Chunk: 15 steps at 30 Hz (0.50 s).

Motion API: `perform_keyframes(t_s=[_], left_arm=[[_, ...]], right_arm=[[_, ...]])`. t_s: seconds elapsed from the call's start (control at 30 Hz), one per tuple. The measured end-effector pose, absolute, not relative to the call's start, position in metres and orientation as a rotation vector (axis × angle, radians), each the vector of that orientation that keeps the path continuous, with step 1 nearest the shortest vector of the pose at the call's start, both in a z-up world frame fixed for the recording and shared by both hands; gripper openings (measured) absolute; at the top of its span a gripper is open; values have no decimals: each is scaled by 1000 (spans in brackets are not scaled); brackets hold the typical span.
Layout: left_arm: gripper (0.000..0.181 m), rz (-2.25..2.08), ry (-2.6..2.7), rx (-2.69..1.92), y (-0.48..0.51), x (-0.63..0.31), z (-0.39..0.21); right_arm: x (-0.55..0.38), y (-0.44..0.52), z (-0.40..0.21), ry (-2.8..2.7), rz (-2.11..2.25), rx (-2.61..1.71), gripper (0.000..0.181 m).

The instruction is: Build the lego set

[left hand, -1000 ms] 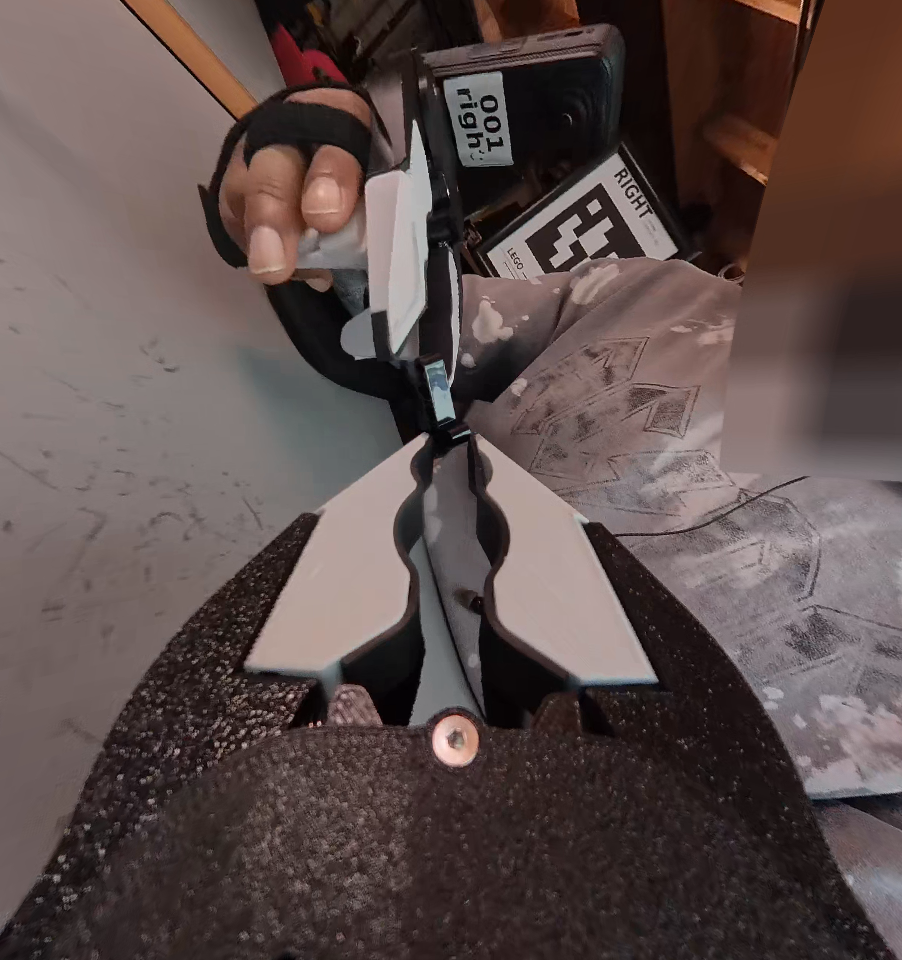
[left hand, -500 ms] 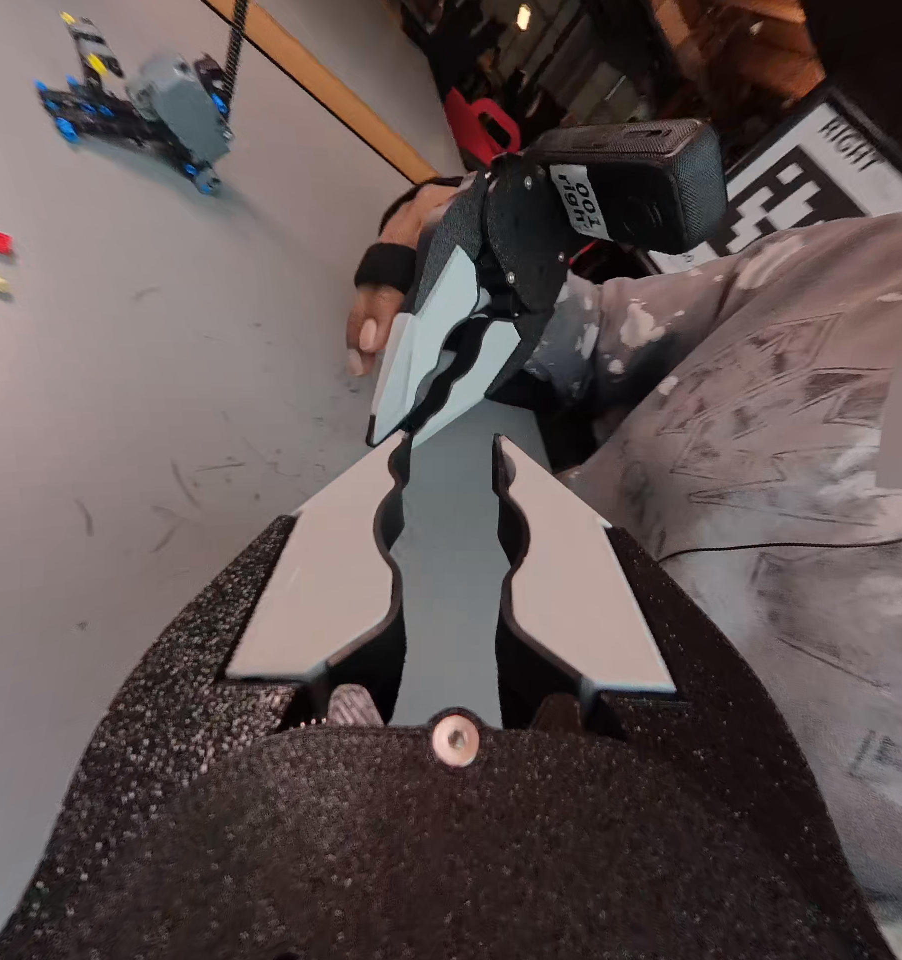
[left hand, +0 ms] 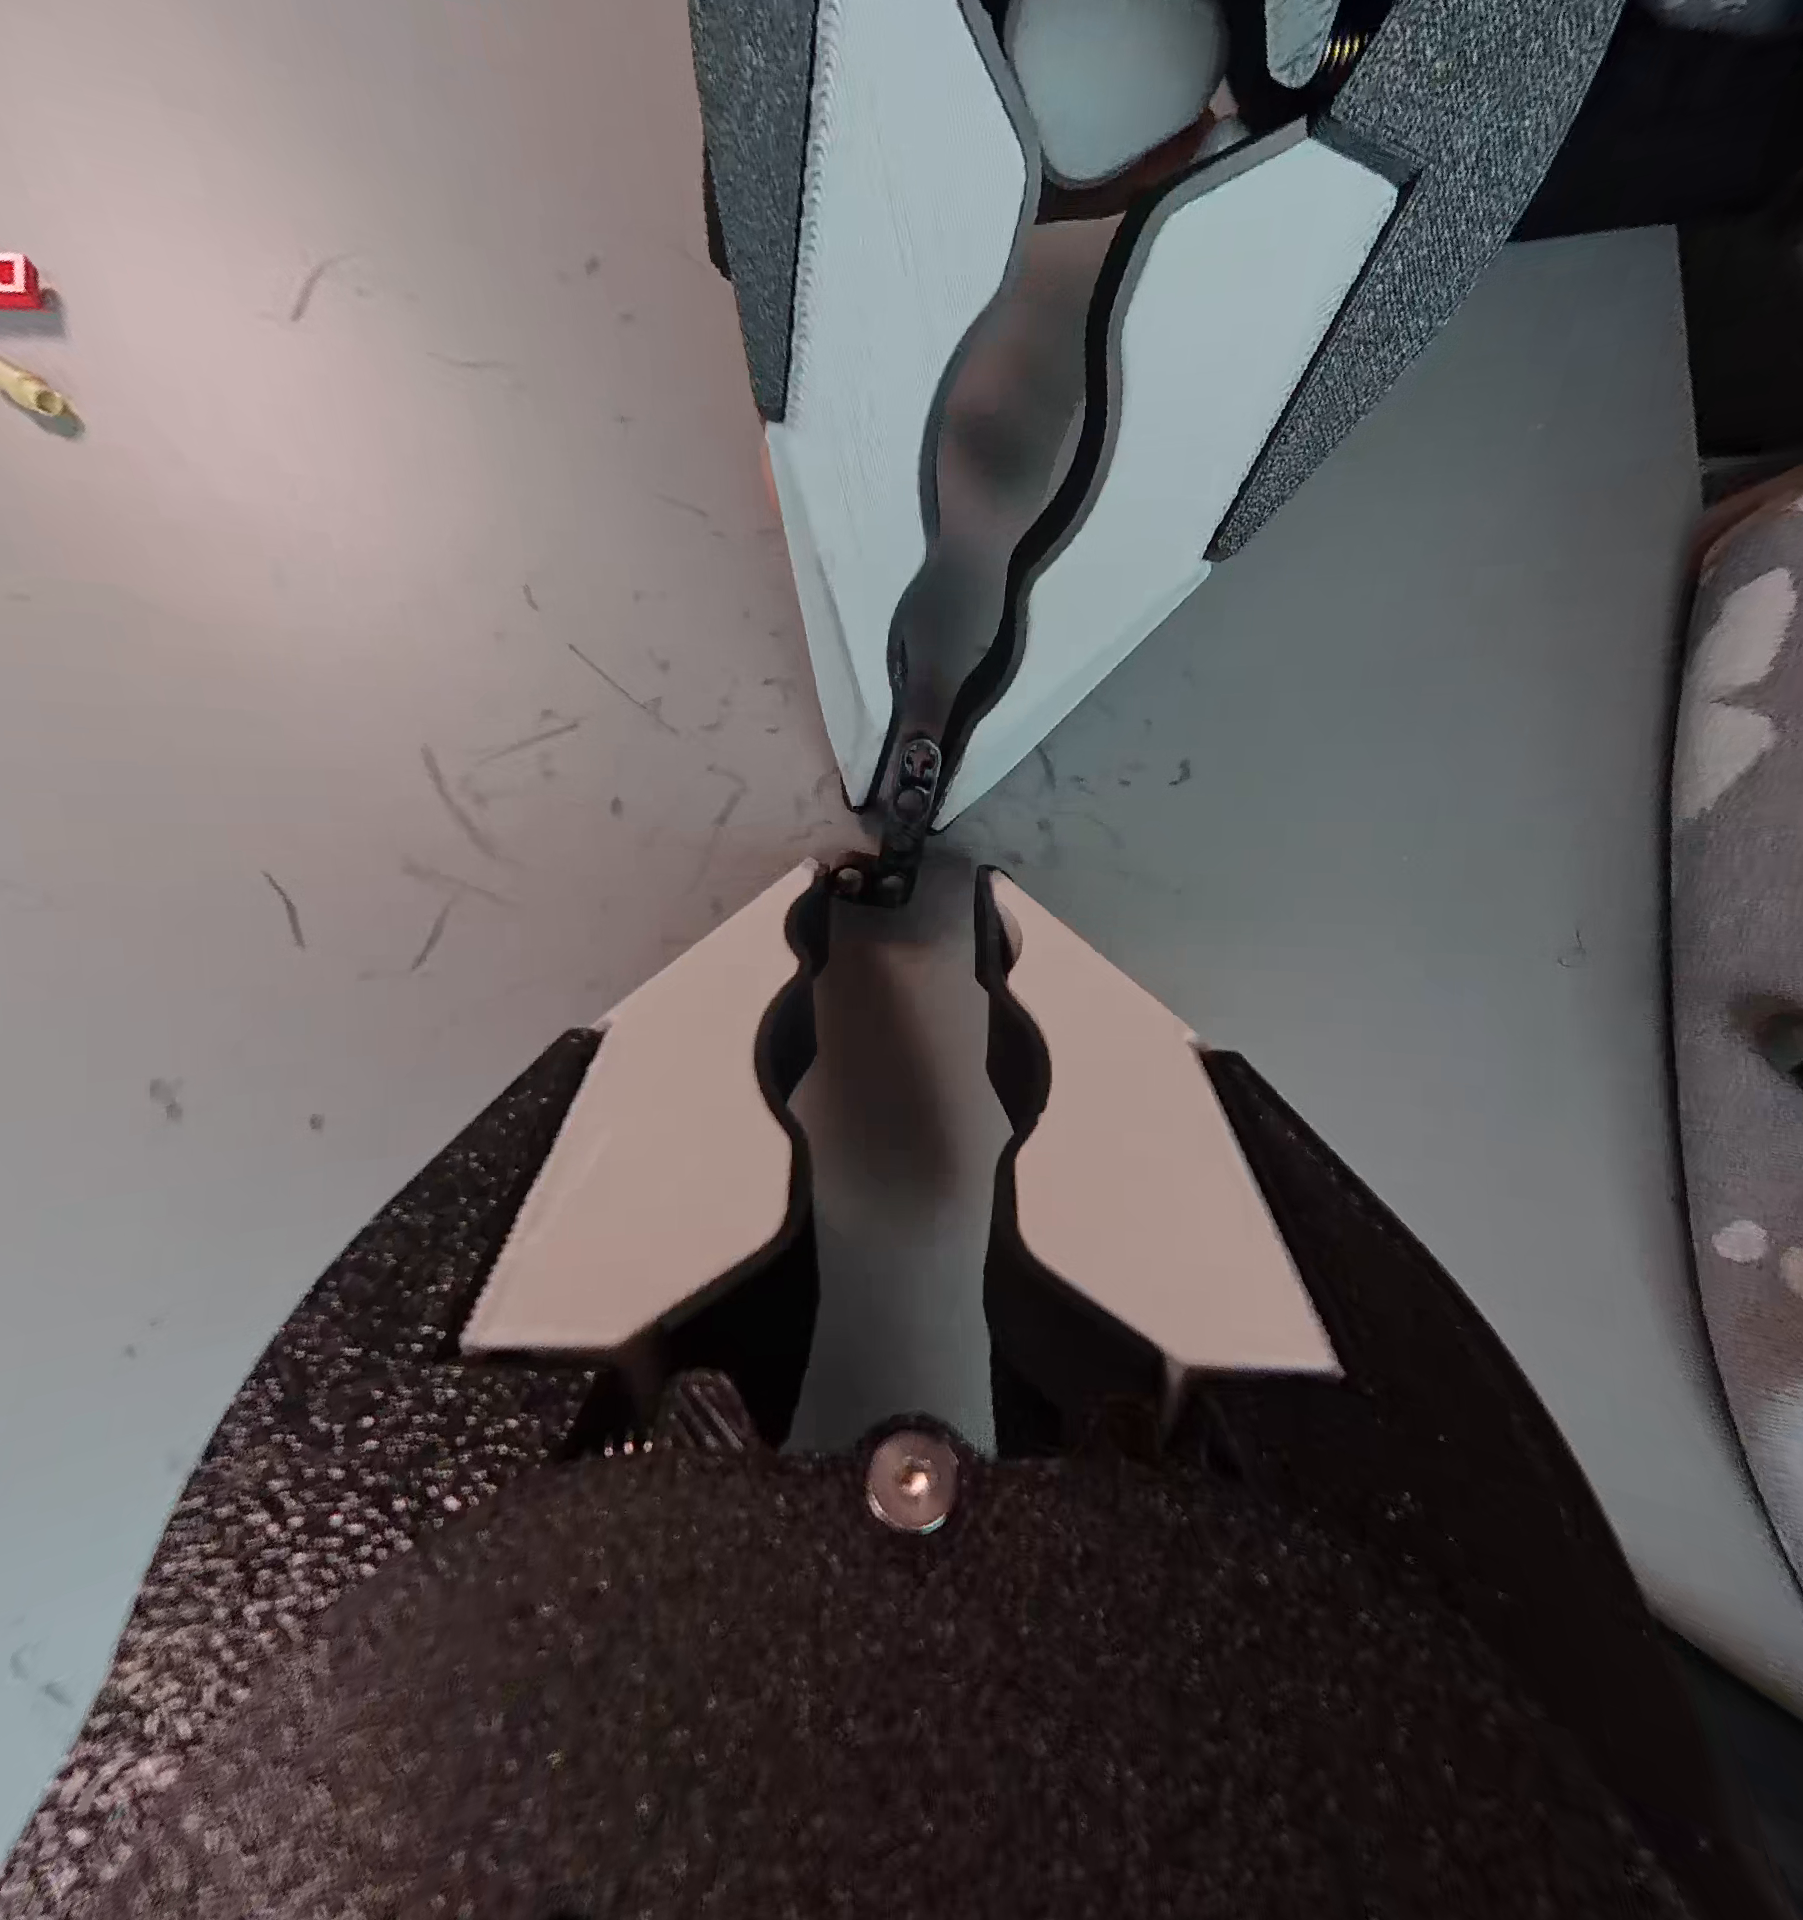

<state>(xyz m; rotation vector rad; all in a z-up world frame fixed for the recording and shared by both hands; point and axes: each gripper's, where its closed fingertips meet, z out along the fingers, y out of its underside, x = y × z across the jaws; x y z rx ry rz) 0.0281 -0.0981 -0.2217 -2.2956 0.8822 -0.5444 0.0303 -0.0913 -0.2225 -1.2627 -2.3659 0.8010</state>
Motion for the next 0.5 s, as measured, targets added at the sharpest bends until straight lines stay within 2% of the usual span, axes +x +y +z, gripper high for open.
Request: perform_keyframes(t_s=[0.03,0.17,0.3,0.43,0.5], left_arm=[[25,-534,883,-2296,-98,27,-222],[19,-504,888,-2298,-97,25,-223],[24,-497,915,-2289,-99,26,-223],[26,-492,868,-2263,-96,15,-211],[24,-384,685,-2234,-81,-23,-189]], right_arm=[[30,-91,-223,-2364,805,-1265,9],[30,-89,-222,-2351,799,-1262,14],[36,-91,-222,-2365,825,-1245,24],[35,-89,-213,-2308,888,-1226,24],[30,-84,-198,-2216,959,-1187,22]])
